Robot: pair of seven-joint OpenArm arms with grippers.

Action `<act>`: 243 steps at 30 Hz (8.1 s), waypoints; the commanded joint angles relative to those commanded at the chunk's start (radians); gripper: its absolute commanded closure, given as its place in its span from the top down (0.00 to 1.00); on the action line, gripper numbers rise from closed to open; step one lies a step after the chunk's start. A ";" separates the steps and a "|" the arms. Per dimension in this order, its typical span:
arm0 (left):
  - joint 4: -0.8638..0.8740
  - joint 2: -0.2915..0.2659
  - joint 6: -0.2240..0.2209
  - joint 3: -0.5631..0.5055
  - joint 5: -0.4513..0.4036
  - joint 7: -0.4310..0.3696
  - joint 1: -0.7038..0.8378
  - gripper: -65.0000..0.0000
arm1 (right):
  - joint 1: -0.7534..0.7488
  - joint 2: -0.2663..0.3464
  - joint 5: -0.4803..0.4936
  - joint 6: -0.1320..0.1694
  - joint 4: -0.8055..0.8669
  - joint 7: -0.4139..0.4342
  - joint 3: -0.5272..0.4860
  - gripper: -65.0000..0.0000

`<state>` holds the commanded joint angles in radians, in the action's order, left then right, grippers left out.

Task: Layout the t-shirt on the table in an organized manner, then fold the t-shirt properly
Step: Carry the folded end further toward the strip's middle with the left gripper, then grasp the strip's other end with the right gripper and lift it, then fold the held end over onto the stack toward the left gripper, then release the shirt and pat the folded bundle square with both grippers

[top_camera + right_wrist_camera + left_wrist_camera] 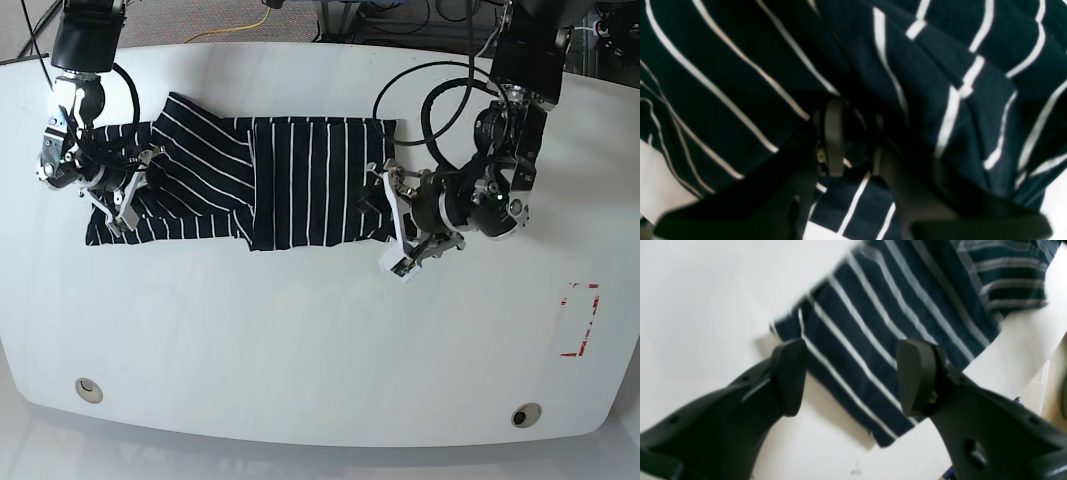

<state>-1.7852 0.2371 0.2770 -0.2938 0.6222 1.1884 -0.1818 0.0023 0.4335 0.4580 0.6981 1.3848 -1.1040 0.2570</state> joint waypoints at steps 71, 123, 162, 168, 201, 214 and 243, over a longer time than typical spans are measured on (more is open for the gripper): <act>0.195 0.011 0.002 -0.086 -0.308 -0.192 0.110 0.00 | 0.106 0.046 0.356 0.000 -0.288 -0.173 0.528 1.00; 0.196 0.012 0.002 -0.084 -0.308 -0.190 0.124 0.00 | 0.009 -0.058 0.586 0.000 0.218 -0.250 0.373 0.10; 0.196 0.008 0.002 -0.086 -0.308 -0.190 0.120 0.00 | 0.117 -0.411 0.526 0.000 0.385 -0.255 -0.058 0.10; 0.196 0.008 0.002 -0.083 -0.308 -0.190 0.120 0.00 | 0.117 -0.417 0.488 0.000 0.384 -0.249 -0.101 0.10; 0.106 0.009 0.002 -0.044 -0.307 -0.190 0.124 0.00 | 0.193 -0.445 0.405 -0.068 0.206 -0.091 -0.367 0.83; -0.034 0.011 0.002 0.164 -0.310 -0.153 0.120 0.00 | 0.252 -0.390 0.408 -0.068 0.212 -0.091 -0.370 0.83; -0.203 -0.052 0.003 0.368 -0.052 -0.233 0.253 0.00 | 0.330 -0.107 0.334 -0.061 0.255 0.083 -0.371 0.47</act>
<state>-1.9878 0.1849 0.2800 0.0744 0.5700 0.9551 0.0713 0.3322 0.3261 0.7925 0.6375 1.6395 -1.0211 -0.1143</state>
